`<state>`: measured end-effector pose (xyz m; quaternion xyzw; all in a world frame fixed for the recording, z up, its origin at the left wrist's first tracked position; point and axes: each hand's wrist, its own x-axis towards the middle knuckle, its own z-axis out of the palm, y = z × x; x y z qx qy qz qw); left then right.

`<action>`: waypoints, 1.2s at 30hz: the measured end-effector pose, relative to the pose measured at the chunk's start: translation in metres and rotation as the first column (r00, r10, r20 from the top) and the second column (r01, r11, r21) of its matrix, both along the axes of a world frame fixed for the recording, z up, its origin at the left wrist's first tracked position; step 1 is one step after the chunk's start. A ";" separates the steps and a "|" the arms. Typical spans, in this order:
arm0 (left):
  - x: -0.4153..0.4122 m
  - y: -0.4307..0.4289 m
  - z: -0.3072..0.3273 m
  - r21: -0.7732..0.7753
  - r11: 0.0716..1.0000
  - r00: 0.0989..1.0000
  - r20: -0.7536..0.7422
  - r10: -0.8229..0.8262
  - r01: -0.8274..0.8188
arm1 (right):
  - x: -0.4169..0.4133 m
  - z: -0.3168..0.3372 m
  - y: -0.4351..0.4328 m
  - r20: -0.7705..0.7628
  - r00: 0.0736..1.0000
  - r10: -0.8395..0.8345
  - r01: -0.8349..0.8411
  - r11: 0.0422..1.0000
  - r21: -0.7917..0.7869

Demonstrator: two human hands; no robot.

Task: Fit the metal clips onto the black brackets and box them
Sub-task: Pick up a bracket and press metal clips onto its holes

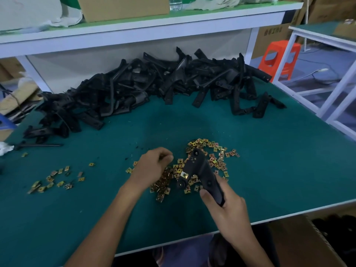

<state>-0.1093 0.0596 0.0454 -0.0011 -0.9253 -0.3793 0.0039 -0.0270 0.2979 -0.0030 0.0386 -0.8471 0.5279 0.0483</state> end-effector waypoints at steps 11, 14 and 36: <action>-0.003 -0.016 0.017 0.100 0.990 0.995 -0.028 0.098 -0.094 | 0.001 0.003 -0.001 -0.005 1.000 0.005 -0.005 1.000 -0.004; -0.008 -0.025 0.018 -0.287 0.948 0.988 -0.107 0.113 -0.139 | 0.001 0.003 -0.002 -0.003 1.000 0.001 -0.001 1.000 0.002; -0.013 0.004 0.013 0.251 0.965 0.997 0.040 0.066 -0.074 | 0.001 0.000 -0.001 -0.039 0.999 0.018 -0.019 1.000 -0.013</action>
